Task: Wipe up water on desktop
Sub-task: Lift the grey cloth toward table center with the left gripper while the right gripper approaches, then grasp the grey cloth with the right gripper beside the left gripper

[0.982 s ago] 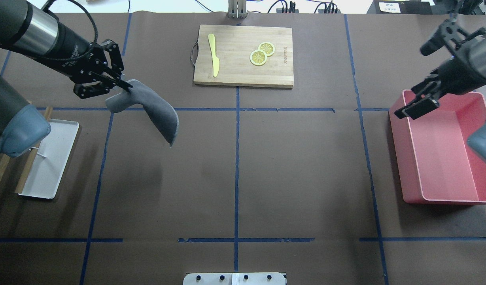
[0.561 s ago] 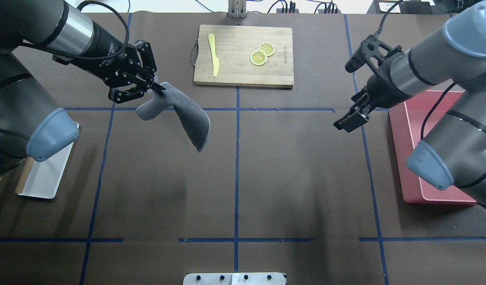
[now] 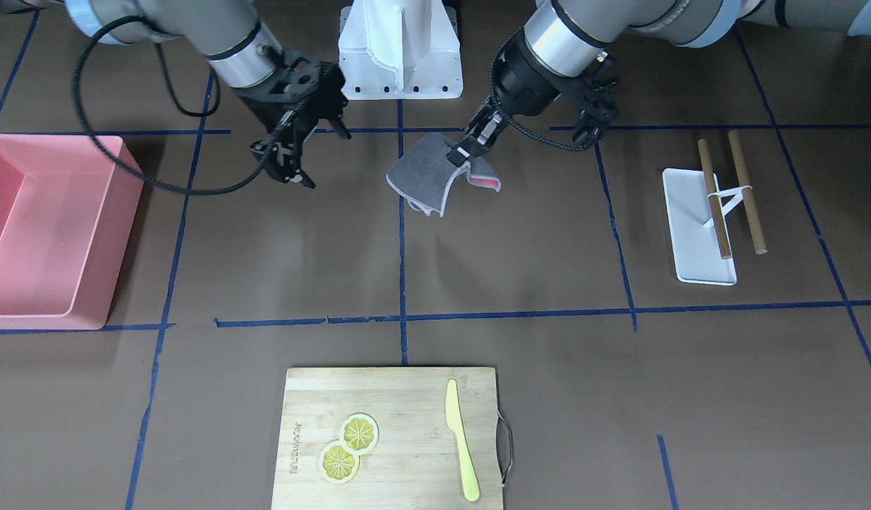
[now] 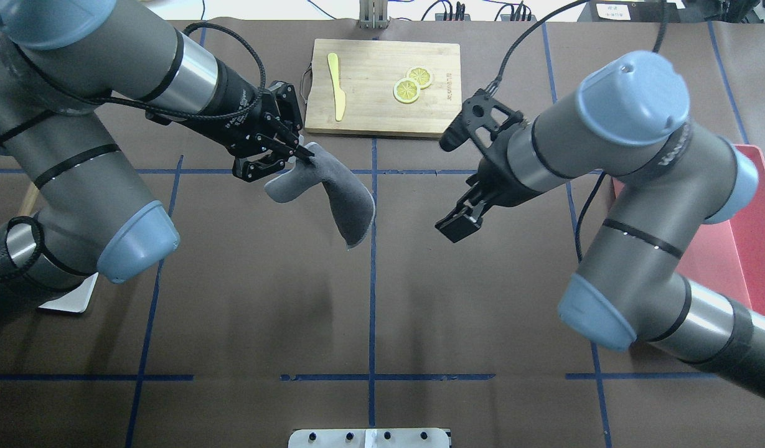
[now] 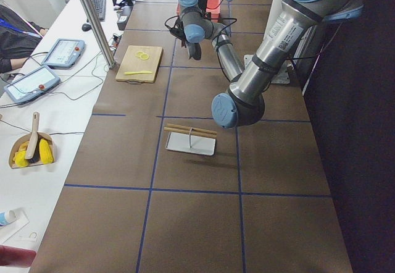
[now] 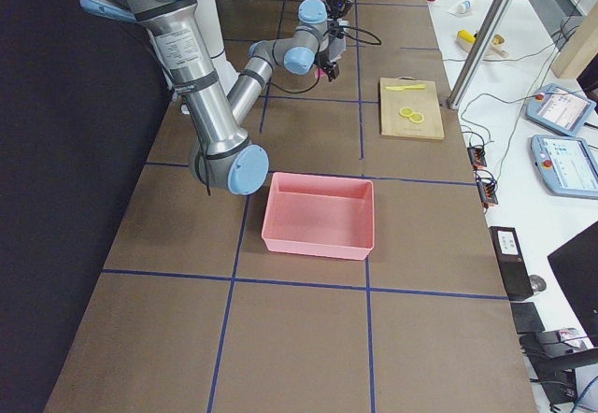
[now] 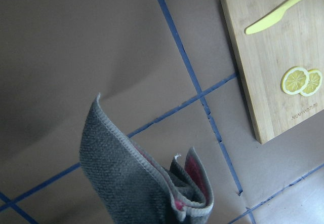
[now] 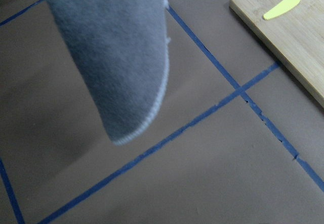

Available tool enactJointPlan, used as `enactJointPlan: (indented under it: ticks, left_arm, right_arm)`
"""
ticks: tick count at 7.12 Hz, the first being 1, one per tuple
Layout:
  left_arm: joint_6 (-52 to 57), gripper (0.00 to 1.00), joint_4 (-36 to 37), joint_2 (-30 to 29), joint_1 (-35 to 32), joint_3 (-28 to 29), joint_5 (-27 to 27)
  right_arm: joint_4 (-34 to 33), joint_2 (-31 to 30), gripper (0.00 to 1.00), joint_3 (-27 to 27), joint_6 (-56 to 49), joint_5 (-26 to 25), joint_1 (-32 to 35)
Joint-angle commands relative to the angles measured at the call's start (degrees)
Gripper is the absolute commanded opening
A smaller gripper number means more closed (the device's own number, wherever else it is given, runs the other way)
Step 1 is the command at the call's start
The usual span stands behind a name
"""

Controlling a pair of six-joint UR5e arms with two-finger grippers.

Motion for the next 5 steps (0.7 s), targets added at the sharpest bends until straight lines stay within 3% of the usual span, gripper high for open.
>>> enactJointPlan:
  ticks: [1, 2, 5]
  left_arm:
    - [-4.0, 0.0, -3.2, -0.7, 0.8, 0.4, 0.5]
    - [-4.0, 0.0, -3.6, -0.7, 2.1, 0.3, 0.5]
    - [-4.6, 0.01, -5.5, -0.1, 4.2, -1.1, 0.3]
  right_arm:
    - [7.2, 0.6, 0.99, -0.2, 1.9, -5.3, -5.0]
    - [9.2, 0.7, 0.99, -0.4, 4.2, -8.7, -6.8]
    - [9.3, 0.7, 0.99, -0.5, 4.2, -9.8, -7.0]
